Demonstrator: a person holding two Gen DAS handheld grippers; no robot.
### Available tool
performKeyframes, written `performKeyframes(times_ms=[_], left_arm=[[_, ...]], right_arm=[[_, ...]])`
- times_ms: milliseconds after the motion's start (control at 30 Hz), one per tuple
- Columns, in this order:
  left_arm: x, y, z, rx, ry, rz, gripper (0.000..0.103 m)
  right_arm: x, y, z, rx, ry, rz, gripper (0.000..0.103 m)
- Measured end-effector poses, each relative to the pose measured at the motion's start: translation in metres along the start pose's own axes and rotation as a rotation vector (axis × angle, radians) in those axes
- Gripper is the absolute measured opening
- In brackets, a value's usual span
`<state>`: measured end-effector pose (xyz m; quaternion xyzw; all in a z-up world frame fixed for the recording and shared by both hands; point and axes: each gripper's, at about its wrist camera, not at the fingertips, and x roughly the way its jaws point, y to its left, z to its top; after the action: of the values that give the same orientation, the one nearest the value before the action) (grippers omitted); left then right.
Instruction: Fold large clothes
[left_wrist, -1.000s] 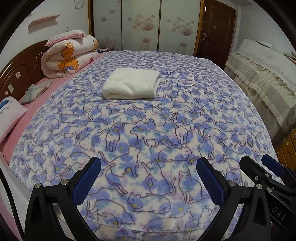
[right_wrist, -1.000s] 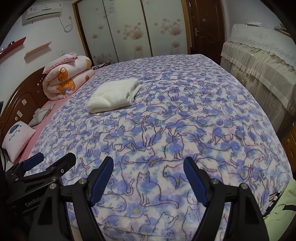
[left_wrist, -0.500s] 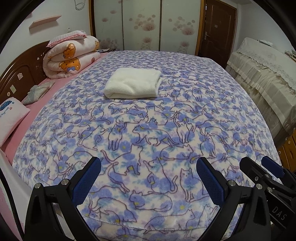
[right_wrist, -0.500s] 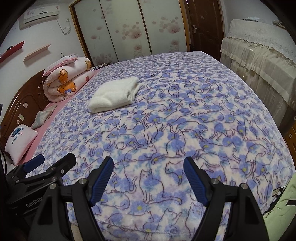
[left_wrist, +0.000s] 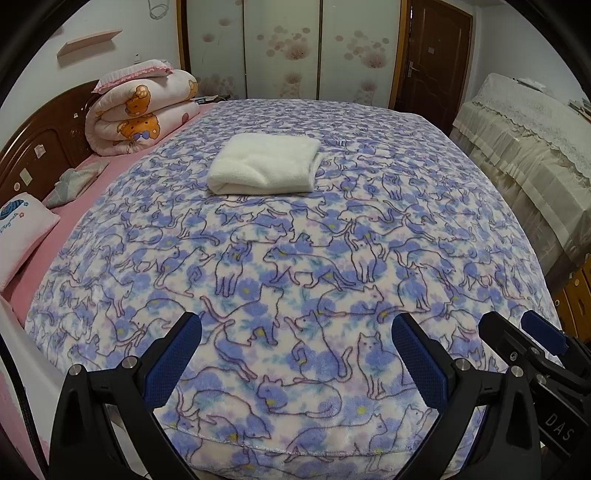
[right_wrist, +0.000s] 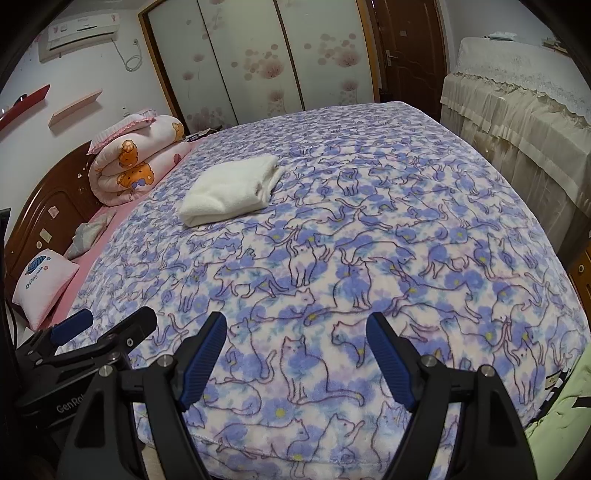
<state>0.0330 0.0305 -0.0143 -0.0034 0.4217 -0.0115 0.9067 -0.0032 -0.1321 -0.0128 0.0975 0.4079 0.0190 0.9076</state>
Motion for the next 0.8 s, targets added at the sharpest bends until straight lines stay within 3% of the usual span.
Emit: performKeyframes(times_ms=[800], left_arm=[[-0.001, -0.003, -0.007, 0.001, 0.013, 0.002, 0.101]], right_arm=[[-0.001, -0.001, -0.003, 0.002, 0.000, 0.001, 0.078]])
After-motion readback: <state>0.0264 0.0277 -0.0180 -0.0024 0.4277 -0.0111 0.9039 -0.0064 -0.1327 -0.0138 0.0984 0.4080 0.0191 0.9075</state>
